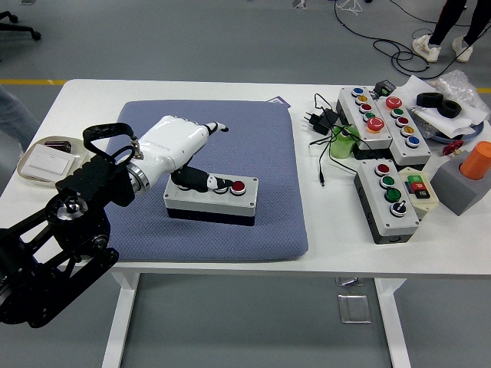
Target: Pick up the button,place it on the desk,press the button,press the button
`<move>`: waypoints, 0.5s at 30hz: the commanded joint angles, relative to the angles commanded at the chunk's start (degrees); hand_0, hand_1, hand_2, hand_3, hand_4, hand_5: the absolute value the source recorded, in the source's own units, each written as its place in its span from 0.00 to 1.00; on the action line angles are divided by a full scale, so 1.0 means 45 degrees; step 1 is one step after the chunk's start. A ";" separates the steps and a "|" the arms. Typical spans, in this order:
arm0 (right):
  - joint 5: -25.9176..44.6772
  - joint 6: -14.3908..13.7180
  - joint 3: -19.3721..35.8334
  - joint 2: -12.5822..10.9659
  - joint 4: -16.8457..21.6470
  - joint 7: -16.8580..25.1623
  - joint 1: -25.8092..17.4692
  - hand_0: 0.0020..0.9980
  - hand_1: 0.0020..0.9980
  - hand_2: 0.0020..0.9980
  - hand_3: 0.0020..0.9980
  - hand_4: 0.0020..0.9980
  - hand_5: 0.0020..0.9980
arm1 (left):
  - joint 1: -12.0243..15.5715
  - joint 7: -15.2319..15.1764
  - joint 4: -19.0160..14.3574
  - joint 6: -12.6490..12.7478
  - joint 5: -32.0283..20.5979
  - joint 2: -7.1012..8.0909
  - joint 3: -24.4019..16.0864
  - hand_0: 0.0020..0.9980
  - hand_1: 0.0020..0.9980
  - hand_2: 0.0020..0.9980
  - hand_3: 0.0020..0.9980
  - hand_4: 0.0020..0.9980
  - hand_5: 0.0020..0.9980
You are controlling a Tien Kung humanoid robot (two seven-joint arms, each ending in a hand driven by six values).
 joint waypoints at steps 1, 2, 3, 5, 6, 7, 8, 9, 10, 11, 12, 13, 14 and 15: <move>-0.0001 0.0002 0.0000 0.0000 0.0000 0.0000 0.0001 0.63 0.46 0.53 0.58 0.27 0.01 | 0.0026 0.0113 0.0045 0.0497 0.0000 -0.0018 -0.0187 0.11 0.19 0.22 0.97 1.00 0.97; -0.0007 0.0003 0.0002 0.0002 0.0000 -0.0003 0.0005 0.63 0.46 0.53 0.58 0.27 0.01 | 0.0051 0.0097 0.0153 0.1076 0.0000 -0.0046 -0.0474 0.11 0.19 0.22 0.97 1.00 0.97; -0.0008 0.0003 0.0002 0.0002 0.0000 -0.0004 0.0006 0.63 0.46 0.53 0.58 0.27 0.01 | 0.0057 0.0093 0.0180 0.1572 0.0000 -0.0053 -0.0552 0.11 0.19 0.22 0.97 1.00 0.97; -0.0037 0.0005 0.0024 0.0001 0.0000 -0.0010 0.0005 0.63 0.46 0.52 0.58 0.27 0.01 | 0.0098 -0.0427 0.0574 0.2648 -0.0646 -0.0130 -0.0951 0.59 0.73 0.82 1.00 0.98 1.00; -0.0051 0.0007 0.0031 0.0000 0.0000 -0.0014 0.0004 0.63 0.46 0.52 0.58 0.27 0.01 | 0.0156 -0.0911 0.0910 0.3228 -0.1225 -0.0182 -0.1204 0.59 0.73 0.82 1.00 0.98 1.00; -0.0055 0.0009 0.0032 -0.0001 0.0000 -0.0014 0.0003 0.63 0.46 0.52 0.58 0.27 0.01 | 0.0185 -0.1299 0.1044 0.3724 -0.1722 -0.0197 -0.1290 0.59 0.73 0.82 1.00 0.98 1.00; -0.0057 0.0009 0.0032 -0.0002 0.0000 -0.0015 0.0003 0.63 0.46 0.52 0.58 0.27 0.01 | 0.0197 -0.1510 0.1097 0.4304 -0.2301 -0.0204 -0.1324 0.59 0.73 0.82 1.00 0.98 1.00; -0.0053 0.0006 0.0033 -0.0001 0.0000 -0.0016 -0.0002 0.63 0.46 0.52 0.58 0.27 0.01 | 0.0292 -0.1934 0.1298 0.4800 -0.2798 -0.0180 -0.1344 0.59 0.73 0.82 1.00 0.98 1.00; -0.0099 0.0005 0.0041 -0.0004 0.0000 -0.0034 0.0003 0.63 0.46 0.52 0.58 0.27 0.01 | 0.0444 -0.2509 0.1427 0.5379 -0.3377 -0.0073 -0.1186 0.75 0.85 0.98 1.00 0.84 1.00; -0.0130 0.0005 0.0046 -0.0005 0.0000 -0.0046 0.0008 0.63 0.46 0.52 0.58 0.27 0.01 | 0.0530 -0.3006 0.1472 0.5876 -0.3874 -0.0006 -0.1063 0.75 0.85 0.98 1.00 0.84 1.00; -0.0127 0.0008 0.0022 -0.0010 0.0000 -0.0050 0.0016 0.63 0.46 0.52 0.58 0.27 0.01 | 0.0591 -0.3387 0.1482 0.6385 -0.4419 0.0032 -0.1036 0.75 0.85 0.98 1.00 0.84 1.00; -0.0092 0.0016 -0.0064 -0.0024 0.0000 -0.0053 0.0039 0.63 0.46 0.52 0.58 0.27 0.01 | 0.0794 -0.3958 0.1483 0.6964 -0.4998 0.0109 -0.1038 0.75 0.85 0.98 1.00 0.84 1.00; -0.0012 0.0004 -0.0108 -0.0022 0.0000 -0.0047 0.0035 0.63 0.46 0.52 0.58 0.27 0.01 | 0.1022 -0.4455 0.1540 0.7461 -0.5495 0.0175 -0.1197 0.75 0.85 0.98 1.00 0.84 1.00; 0.0016 -0.0001 -0.0124 -0.0021 0.0000 -0.0044 0.0034 0.63 0.46 0.52 0.58 0.27 0.01 | 0.1108 -0.4821 0.1559 0.7957 -0.5992 0.0199 -0.1251 0.75 0.85 0.98 1.00 0.84 1.00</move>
